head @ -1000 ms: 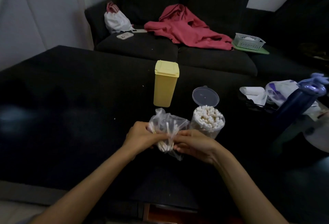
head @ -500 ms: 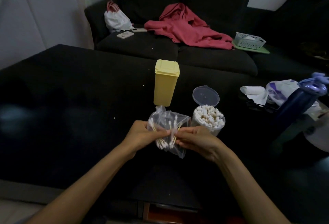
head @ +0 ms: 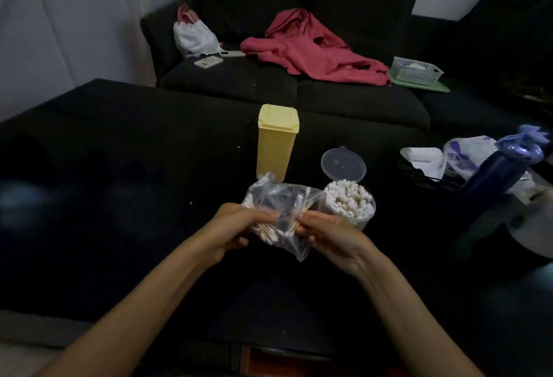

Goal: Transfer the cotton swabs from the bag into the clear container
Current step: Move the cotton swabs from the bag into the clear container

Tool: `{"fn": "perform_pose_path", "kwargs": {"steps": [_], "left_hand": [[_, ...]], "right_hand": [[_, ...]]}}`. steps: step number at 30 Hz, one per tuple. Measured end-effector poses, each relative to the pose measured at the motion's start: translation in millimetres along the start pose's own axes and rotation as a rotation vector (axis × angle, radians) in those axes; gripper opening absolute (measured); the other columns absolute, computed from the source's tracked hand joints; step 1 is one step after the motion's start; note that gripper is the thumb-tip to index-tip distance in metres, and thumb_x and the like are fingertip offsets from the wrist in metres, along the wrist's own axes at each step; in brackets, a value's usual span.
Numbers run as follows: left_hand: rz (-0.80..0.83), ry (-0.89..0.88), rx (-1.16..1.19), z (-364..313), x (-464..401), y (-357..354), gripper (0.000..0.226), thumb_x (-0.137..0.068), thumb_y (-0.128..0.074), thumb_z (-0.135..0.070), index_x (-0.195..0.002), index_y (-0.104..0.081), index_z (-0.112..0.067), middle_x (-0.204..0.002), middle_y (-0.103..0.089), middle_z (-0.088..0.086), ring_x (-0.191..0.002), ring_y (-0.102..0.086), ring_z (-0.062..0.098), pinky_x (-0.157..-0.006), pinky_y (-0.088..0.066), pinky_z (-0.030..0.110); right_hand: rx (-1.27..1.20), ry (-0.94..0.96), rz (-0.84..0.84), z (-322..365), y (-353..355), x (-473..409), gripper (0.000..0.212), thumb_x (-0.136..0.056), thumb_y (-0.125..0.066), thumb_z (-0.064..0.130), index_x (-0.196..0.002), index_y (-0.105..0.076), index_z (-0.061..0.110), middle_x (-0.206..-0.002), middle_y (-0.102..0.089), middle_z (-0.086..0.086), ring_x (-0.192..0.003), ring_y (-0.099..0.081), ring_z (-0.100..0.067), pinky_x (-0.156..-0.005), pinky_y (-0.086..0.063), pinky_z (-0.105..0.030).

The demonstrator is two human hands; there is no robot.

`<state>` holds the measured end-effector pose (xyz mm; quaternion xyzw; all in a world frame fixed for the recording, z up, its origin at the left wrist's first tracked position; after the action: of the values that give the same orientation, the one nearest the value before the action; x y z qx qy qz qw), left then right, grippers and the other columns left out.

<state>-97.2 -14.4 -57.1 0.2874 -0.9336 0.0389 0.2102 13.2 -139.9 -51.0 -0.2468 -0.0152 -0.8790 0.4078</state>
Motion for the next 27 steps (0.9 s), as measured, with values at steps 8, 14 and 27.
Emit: {"fn": "perform_pose_path", "kwargs": {"steps": [8,14,27], "left_hand": [[-0.123,-0.024,0.112,-0.4,0.9,11.7,0.021,-0.076,-0.074,-0.023,-0.092,-0.072,-0.010,-0.079,-0.071,0.000,-0.060,-0.055,0.004,-0.046,-0.033,0.016],[-0.149,-0.023,0.015,1.0,-0.9,12.3,0.028,-0.077,-0.073,-0.026,-0.101,-0.069,-0.012,-0.086,-0.072,-0.001,-0.069,-0.060,0.007,-0.056,-0.039,0.020],[-0.577,-0.444,-0.851,-40.6,14.9,19.6,0.062,-0.088,-0.043,-0.062,-0.136,-0.042,-0.022,-0.137,-0.048,0.001,-0.125,-0.043,0.016,-0.095,-0.041,0.036]], "right_hand": [[0.029,0.043,-0.026,6.7,6.6,1.6,0.009,-0.087,-0.064,0.016,-0.080,-0.070,0.016,-0.064,-0.068,0.008,-0.057,-0.059,0.001,-0.050,-0.042,-0.005],[-0.050,0.120,-0.076,11.8,13.5,1.2,0.008,-0.083,-0.068,0.020,-0.080,-0.071,0.013,-0.077,-0.067,0.001,-0.058,-0.057,0.000,-0.049,-0.042,-0.008],[0.190,0.491,-0.051,49.9,9.3,23.0,0.010,-0.086,-0.063,0.011,-0.088,-0.073,0.012,-0.079,-0.075,-0.001,-0.079,-0.070,-0.007,-0.070,-0.054,-0.015]]}}
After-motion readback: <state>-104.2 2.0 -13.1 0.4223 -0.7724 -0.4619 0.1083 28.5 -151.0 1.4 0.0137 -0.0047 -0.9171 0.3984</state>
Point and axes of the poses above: each hand's wrist, its own x-axis away from the middle knuckle, its own y-axis out of the back of the hand, z = x × y, the point moved 5 cm from there along -x, towards the middle knuckle
